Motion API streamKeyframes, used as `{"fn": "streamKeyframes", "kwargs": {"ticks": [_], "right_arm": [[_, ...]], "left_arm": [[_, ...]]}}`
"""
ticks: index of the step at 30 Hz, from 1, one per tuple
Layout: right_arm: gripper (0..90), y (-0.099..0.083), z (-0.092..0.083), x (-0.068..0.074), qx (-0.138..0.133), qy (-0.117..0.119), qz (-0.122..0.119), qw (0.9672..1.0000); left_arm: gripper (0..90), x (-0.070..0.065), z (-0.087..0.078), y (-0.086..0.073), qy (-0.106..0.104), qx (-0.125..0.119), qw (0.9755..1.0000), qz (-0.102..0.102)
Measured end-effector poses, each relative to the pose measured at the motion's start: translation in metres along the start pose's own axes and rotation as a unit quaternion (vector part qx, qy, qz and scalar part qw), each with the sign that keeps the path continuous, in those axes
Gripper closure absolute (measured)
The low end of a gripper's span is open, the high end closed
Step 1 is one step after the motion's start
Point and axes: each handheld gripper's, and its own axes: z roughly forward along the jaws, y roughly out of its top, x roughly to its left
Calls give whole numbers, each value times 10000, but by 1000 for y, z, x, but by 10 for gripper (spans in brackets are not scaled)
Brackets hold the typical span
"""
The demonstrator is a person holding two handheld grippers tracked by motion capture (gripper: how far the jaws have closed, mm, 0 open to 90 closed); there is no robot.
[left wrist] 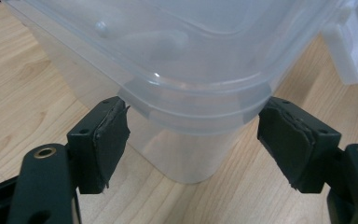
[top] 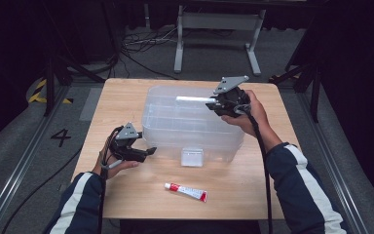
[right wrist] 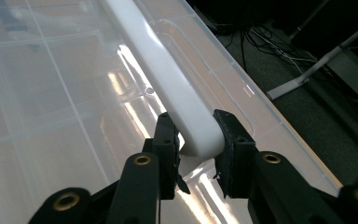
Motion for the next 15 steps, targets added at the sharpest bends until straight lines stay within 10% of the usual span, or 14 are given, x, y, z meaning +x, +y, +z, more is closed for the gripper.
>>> {"fn": "streamKeyframes", "kwargs": {"ticks": [15], "right_arm": [[720, 9, -6, -14, -23, 37, 49, 10000]], "left_arm": [[351, -5, -25, -4, 224, -67, 9997, -40]]}}
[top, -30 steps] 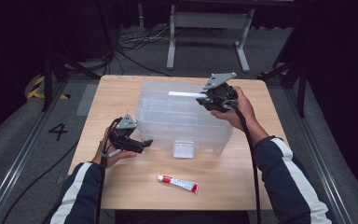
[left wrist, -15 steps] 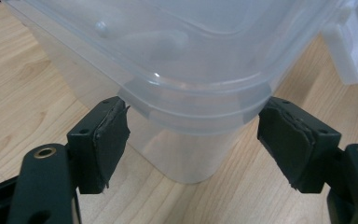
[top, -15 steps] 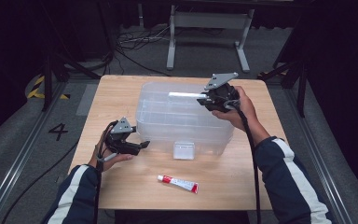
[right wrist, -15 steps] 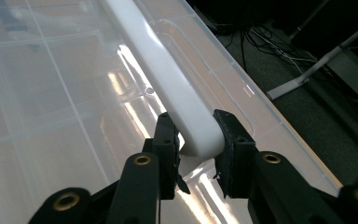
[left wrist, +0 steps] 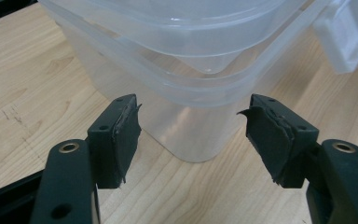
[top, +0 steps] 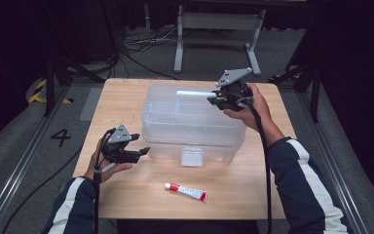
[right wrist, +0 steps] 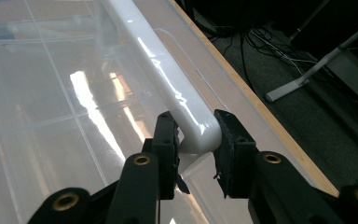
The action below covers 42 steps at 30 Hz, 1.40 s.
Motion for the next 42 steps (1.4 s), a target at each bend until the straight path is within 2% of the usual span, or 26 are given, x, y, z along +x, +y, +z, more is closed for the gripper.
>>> {"fn": "streamKeyframes", "kwargs": {"ticks": [5, 7, 10, 11, 13, 14, 15, 18, 23, 28, 31, 32, 38, 39, 42], "right_arm": [[719, 2, 0, -4, 31, 61, -13, 10000], [717, 4, -1, -5, 27, 64, 4, 10000], [716, 5, 0, -7, 38, 70, 31, 10000], [716, 6, -1, -8, 38, 62, 34, 10000], [714, 7, -1, -8, 66, 49, 65, 9999], [714, 7, -1, -8, 66, 49, 65, 9999], [714, 8, -1, -8, 82, 42, 68, 9999], [713, 8, -1, -9, 90, 32, 67, 9999], [710, 9, -1, -10, 88, 34, 162, 9998], [708, 10, -1, -11, 84, 4, 208, 9997], [707, 10, -1, -11, 74, 8, 215, 9997], [706, 9, -1, -11, 40, -31, 194, 9998], [695, 7, -4, -9, -30, -70, 186, 9998], [667, 7, -6, -9, -42, -77, 198, 9998], [662, 6, -9, -8, -96, -106, 201, 9997]], "left_arm": [[394, 1, -8, 0, 32, -128, 9999, -111], [435, 1, -10, 0, -44, -220, 9996, -142], [519, -1, -13, 1, -43, -273, 9995, -124], [572, -1, -14, 2, 41, -294, 9995, -96], [664, -1, -15, 3, 44, -357, 9993, -96], [664, -1, -15, 4, 29, -408, 9991, -93], [716, -2, -15, 7, 157, -416, 9989, -116], [768, -3, -11, 11, 241, -499, 9984, -114], [817, -5, -6, 14, 425, -579, 9974, -72], [855, -5, -1, 16, 364, -652, 9971, -155], [898, -6, 0, 16, 422, -616, 9972, -86], [899, -8, 1, 17, 459, -589, 9972, 9], [899, -5, 1, 17, 387, -611, 9974, -31], [899, -5, 1, 16, 376, -618, 9974, -44], [899, -5, 1, 17, 402, -613, 9973, -31]]}}
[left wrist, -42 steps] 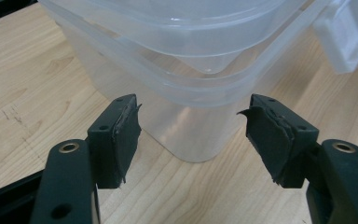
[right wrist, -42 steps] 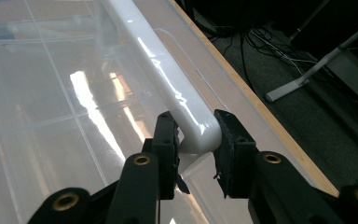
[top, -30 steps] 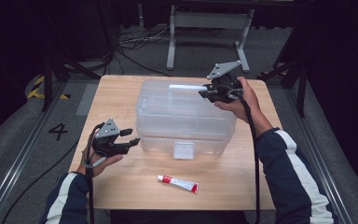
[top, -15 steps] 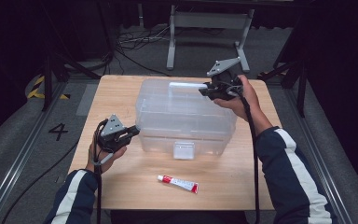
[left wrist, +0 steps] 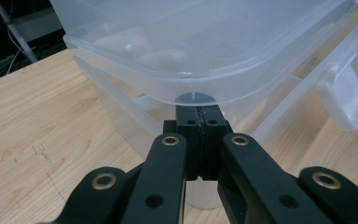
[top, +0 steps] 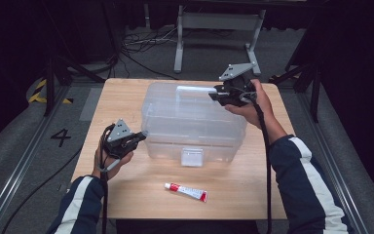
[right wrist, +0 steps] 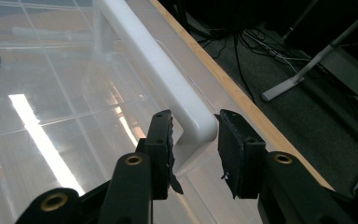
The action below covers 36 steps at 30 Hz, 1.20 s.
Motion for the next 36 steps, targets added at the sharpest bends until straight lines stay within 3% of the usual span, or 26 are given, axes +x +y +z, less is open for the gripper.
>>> {"fn": "streamKeyframes", "kwargs": {"ticks": [7, 12, 20, 28, 36], "right_arm": [[592, -10, -14, 0, -148, -71, 59, 9998], [553, -35, -45, -17, -480, -247, 216, 9983], [551, -75, -75, -35, -758, -529, 438, 9948], [536, -117, -78, -37, -814, -567, 661, 9929], [485, -141, -72, -32, -785, -602, 707, 9926]], "left_arm": [[899, -1, 0, -1, 21, -26, 10000, 14], [898, 0, 0, -1, 1, -1, 10000, 25], [898, 0, 0, 0, 0, 29, 10000, 61], [898, 1, 0, 0, -26, 29, 10000, 70], [899, 0, 0, 2, -1, 46, 9999, 125]]}}
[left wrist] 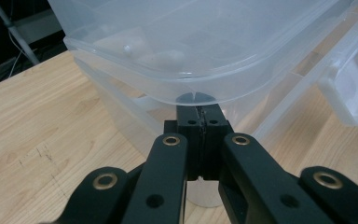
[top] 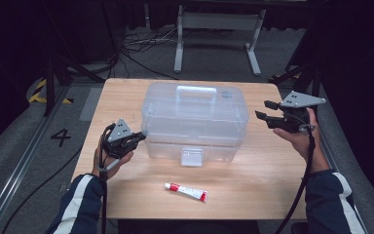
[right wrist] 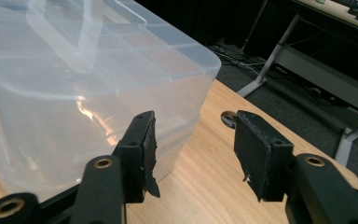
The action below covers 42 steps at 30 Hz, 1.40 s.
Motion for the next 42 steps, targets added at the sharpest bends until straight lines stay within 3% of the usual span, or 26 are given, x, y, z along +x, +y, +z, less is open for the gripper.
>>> {"fn": "streamKeyframes", "kwargs": {"ticks": [7, 12, 16, 21, 24, 42], "right_arm": [[437, -25, 12, 4, 178, 73, -82, 9998], [451, -43, 25, 13, 259, 370, -187, 9988], [435, -49, 31, 20, 366, 463, -354, 9976], [424, -53, 31, 25, 110, 599, -342, 9976], [422, -54, 32, 28, 48, 567, -434, 9974], [419, -59, 30, 33, -324, 540, -277, 9976]], "left_arm": [[899, 1, 0, 1, -16, -17, 10000, 19], [900, 2, 1, 3, 27, -28, 10000, 19], [900, 2, 1, 3, 19, -17, 10000, 23], [899, 3, 1, 3, -14, -26, 10000, 25], [899, 4, 2, 3, -33, -37, 10000, 22], [892, 4, 2, 4, -12, -44, 10000, 18]]}}
